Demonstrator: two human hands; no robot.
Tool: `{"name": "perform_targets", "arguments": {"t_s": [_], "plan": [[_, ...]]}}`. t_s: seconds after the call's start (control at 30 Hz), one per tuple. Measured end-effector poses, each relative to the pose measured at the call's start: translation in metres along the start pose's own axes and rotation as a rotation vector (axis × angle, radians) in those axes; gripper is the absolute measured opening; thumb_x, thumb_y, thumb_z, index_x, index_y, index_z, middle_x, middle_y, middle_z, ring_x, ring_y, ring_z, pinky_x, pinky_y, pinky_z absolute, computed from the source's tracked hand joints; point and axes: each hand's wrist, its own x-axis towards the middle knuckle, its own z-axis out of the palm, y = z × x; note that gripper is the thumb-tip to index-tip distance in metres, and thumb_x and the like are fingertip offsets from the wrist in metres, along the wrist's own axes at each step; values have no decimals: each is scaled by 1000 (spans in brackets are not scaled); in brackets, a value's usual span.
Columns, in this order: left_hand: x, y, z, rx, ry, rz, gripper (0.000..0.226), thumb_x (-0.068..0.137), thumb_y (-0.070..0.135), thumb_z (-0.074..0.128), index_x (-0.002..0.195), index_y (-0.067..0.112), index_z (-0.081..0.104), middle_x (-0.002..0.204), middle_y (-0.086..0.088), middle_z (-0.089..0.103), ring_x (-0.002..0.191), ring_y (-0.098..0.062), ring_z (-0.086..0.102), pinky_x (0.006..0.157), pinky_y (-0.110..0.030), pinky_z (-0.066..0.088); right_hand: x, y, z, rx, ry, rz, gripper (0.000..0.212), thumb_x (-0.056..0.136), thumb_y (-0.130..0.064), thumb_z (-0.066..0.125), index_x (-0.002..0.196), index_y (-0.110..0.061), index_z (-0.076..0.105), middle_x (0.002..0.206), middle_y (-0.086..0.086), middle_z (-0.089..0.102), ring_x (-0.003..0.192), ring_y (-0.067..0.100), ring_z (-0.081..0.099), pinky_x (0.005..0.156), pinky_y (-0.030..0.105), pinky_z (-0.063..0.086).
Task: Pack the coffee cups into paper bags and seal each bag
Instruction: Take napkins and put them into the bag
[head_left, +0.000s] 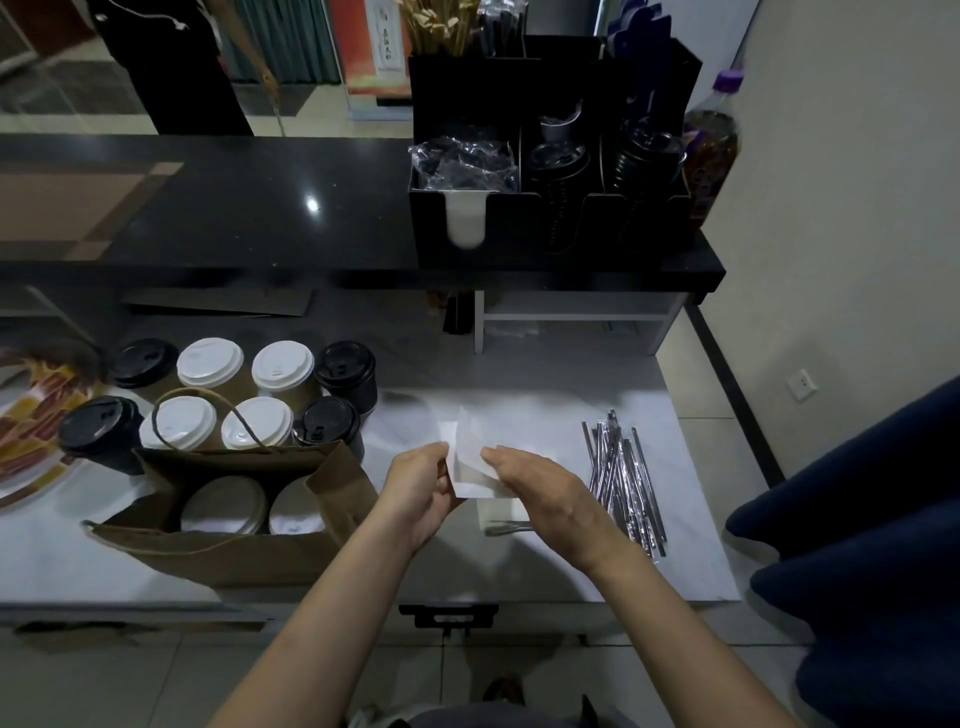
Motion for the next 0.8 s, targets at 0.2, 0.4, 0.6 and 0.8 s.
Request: {"name": "perform_targets", "arguments": {"t_s": [0.2,0.4,0.6,0.8], "plan": [[-1,4,-1,179,-50,54,26,99,-8,40,102,-17,64,53,-9,62,40,-13,56,50,-27,56,4,-6,1,9,0,-51,40,104,2,54,143,-4,61,147,5,61,138,20,56,119,31,41],[-1,9,0,237,-49,90,27,106,17,54,103,-3,72,83,-19,75,67,-26,71,64,-35,58,2,-7,5,27,-11,-24,44,99,3,67,142,-7,63,143,8,64,139,22,56,113,37,48],[-13,20,2,403,-94,248,26,87,19,63,92,-5,74,82,-31,68,77,-35,65,71,-45,47,12,-26,-10,170,125,116,26,103,-16,65,126,-4,65,138,2,67,135,15,59,111,36,50],[-50,57,7,456,-133,397,20,93,10,58,95,5,77,89,-22,76,75,-30,70,68,-41,52,51,-45,-13,673,494,715,24,96,-28,65,119,-22,65,116,-1,72,112,19,68,99,42,56]]}}
